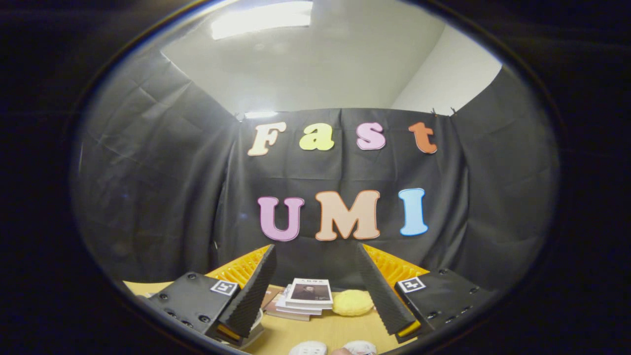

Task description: Open the storage box then place both shoes into the box .Put the left shoe in first, then the right shoe, with the right side of both shoes facing outward in a uniform manner.

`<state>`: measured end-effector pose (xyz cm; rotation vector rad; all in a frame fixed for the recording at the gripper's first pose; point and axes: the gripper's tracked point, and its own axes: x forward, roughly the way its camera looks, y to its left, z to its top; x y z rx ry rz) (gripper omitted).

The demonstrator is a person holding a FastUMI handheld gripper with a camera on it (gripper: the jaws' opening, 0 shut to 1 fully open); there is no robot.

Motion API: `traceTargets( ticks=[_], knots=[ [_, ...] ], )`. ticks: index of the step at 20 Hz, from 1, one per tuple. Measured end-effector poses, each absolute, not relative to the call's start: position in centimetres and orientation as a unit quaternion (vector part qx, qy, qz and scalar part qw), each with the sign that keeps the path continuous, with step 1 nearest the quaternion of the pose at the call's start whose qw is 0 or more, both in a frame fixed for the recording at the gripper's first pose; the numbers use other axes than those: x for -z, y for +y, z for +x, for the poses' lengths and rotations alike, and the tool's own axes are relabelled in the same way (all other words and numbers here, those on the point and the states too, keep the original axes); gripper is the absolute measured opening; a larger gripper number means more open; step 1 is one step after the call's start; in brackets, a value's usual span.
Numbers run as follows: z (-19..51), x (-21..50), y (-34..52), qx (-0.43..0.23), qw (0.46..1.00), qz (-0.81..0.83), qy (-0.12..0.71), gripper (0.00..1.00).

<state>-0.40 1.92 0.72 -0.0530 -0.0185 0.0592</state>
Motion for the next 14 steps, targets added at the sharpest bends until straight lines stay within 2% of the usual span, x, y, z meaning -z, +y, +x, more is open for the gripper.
traceTargets(
  ticks=[8,14],
  knots=[
    [-1.1,0.2,3.2,-0.051,0.998,-0.036,-0.003,1.0],
    [-1.7,4.7,4.7,-0.092,0.993,0.022,0.064,1.0]
  ],
)
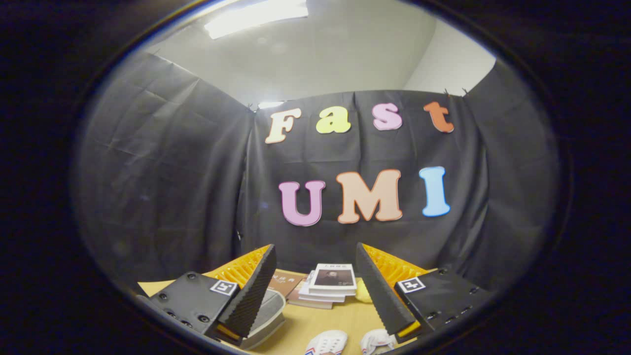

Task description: Open the storage box then place both shoes into the box .Put the left shoe in first, then the right shoe, with the right side of both shoes facing outward in a uniform manner.

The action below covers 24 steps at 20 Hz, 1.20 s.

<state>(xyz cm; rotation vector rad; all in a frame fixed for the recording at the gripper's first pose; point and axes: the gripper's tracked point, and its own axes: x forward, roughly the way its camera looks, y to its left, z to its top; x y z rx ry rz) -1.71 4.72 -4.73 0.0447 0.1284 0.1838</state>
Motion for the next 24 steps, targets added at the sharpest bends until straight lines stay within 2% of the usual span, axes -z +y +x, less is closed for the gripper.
traceTargets(
  ticks=[4,8,12,16,24],
  knots=[
    [-2.4,9.0,7.1,-0.141,0.972,0.112,0.153,1.0],
    [-3.8,12.7,9.1,-0.169,0.922,0.243,0.249,1.0],
    [-4.0,15.7,8.7,-0.154,0.887,0.315,0.302,1.0],
    [-6.6,19.6,10.7,-0.169,0.829,0.375,0.379,1.0],
    [-8.8,24.2,12.9,-0.153,0.732,0.494,0.444,1.0]
  ],
)
